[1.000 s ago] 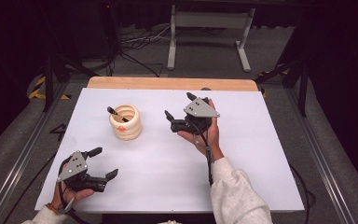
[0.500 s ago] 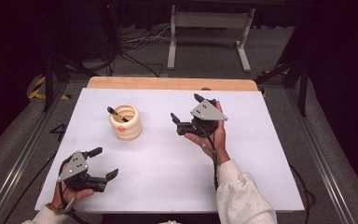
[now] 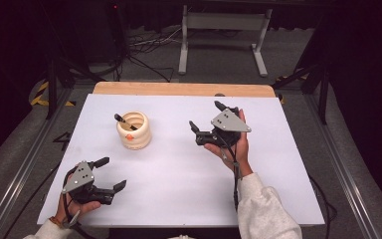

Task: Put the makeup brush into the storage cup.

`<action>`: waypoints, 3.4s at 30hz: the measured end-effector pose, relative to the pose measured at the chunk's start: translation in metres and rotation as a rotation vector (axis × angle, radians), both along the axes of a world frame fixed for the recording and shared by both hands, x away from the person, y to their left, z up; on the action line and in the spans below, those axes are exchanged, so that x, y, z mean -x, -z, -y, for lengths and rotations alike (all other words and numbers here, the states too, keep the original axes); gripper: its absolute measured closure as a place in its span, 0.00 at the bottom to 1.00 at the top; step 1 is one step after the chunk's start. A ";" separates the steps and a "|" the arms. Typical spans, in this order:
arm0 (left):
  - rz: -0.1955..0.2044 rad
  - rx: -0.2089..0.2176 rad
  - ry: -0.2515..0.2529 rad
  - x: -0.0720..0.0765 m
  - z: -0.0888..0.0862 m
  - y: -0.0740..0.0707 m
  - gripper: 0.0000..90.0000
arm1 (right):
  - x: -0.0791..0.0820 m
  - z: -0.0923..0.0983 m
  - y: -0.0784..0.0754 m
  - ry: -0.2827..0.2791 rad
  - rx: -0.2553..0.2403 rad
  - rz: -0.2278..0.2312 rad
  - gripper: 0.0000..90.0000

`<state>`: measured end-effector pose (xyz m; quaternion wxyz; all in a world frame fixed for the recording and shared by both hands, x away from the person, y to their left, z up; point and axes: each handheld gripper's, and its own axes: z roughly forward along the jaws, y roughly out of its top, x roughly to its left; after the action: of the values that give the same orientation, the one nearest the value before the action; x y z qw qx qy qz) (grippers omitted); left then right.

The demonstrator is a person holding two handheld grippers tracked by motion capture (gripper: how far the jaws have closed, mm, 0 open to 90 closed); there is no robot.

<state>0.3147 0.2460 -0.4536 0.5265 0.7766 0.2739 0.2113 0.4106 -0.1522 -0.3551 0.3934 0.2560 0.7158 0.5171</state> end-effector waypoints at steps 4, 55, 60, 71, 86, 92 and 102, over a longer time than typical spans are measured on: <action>-0.004 0.001 0.001 0.000 0.000 0.000 0.06 | 0.003 0.005 0.001 0.002 0.003 0.003 0.05; 0.008 -0.001 0.006 0.001 0.001 0.000 0.06 | 0.045 0.074 0.014 0.097 0.063 0.022 0.05; 0.011 0.004 0.008 0.002 0.000 0.000 0.06 | 0.051 0.083 0.018 0.107 0.076 0.020 0.05; 0.021 0.006 0.009 0.003 0.000 -0.001 0.06 | 0.062 0.095 0.024 0.116 0.097 0.019 0.05; 0.021 0.009 0.010 0.004 0.001 -0.002 0.06 | 0.075 0.109 0.033 0.122 0.122 0.009 0.05; 0.026 0.002 0.013 0.004 0.001 -0.002 0.06 | 0.081 0.116 0.039 0.127 0.130 -0.007 0.05; 0.024 0.001 0.014 0.004 0.002 -0.002 0.06 | 0.090 0.125 0.052 0.140 0.144 -0.026 0.05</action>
<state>0.3108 0.2441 -0.4521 0.5316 0.7756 0.2621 0.2170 0.3201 -0.2774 -0.4071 0.4365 0.2833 0.7365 0.4322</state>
